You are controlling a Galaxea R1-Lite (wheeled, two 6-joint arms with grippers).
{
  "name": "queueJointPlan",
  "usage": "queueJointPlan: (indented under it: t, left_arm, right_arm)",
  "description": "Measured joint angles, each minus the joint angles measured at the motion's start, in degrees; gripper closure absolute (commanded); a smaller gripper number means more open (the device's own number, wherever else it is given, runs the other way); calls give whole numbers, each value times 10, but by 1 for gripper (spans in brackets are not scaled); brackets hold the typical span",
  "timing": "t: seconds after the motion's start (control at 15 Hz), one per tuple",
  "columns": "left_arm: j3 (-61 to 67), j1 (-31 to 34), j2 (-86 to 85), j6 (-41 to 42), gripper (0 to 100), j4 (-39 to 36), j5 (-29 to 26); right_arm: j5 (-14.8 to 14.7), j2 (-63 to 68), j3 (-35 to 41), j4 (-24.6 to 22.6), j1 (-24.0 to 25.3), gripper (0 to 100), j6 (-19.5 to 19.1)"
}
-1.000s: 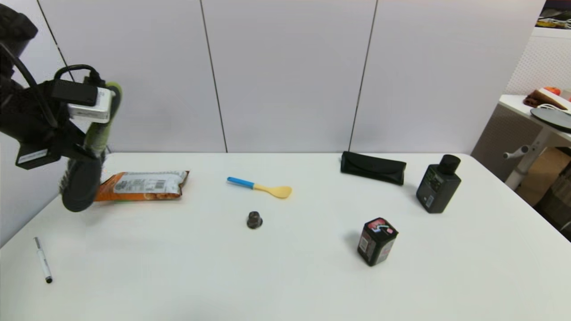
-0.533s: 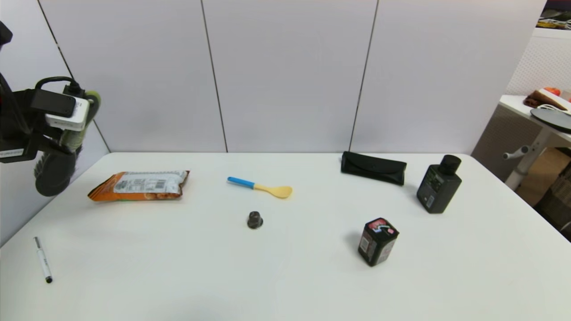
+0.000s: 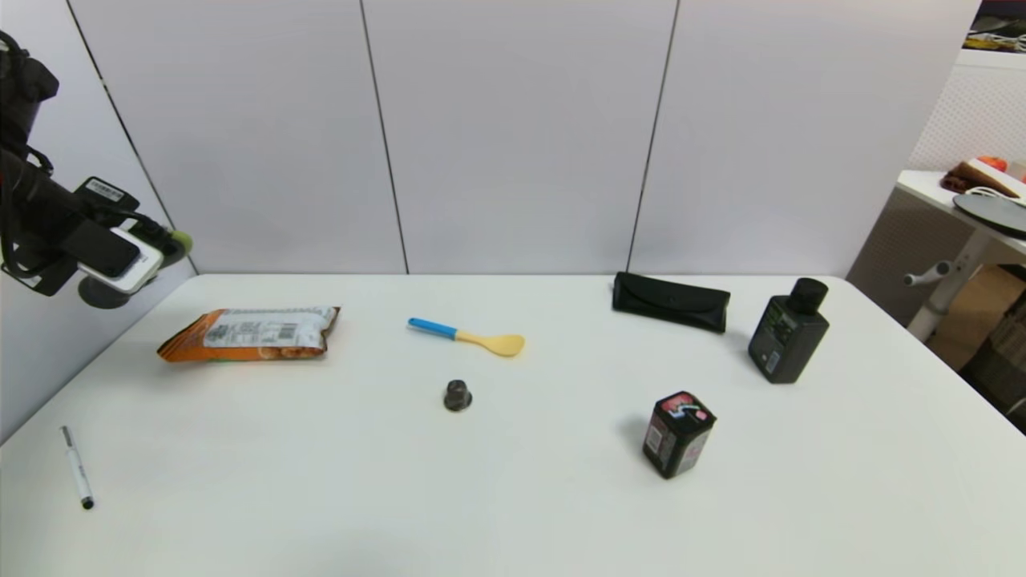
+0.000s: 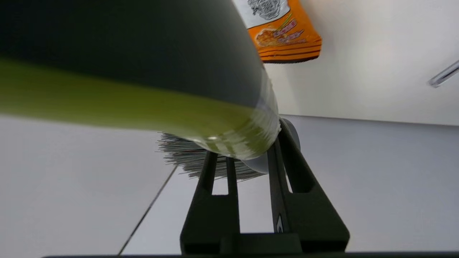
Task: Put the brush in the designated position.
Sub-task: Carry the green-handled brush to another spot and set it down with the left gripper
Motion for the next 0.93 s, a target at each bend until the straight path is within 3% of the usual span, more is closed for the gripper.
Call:
queueJointPlan:
  t: [0.27,0.53,0.93]
  left_arm:
    - [0,-50,17,40,100,-92,51]
    - [6,-86,47,52,100,-153,59]
    - [9,-93,96,19,100,-160,83]
  right_arm:
    - [0,0,0,0,0,0,0]
    - [0,0,0,0,0,0,0]
    - [0,0,0,0,0,0,0]
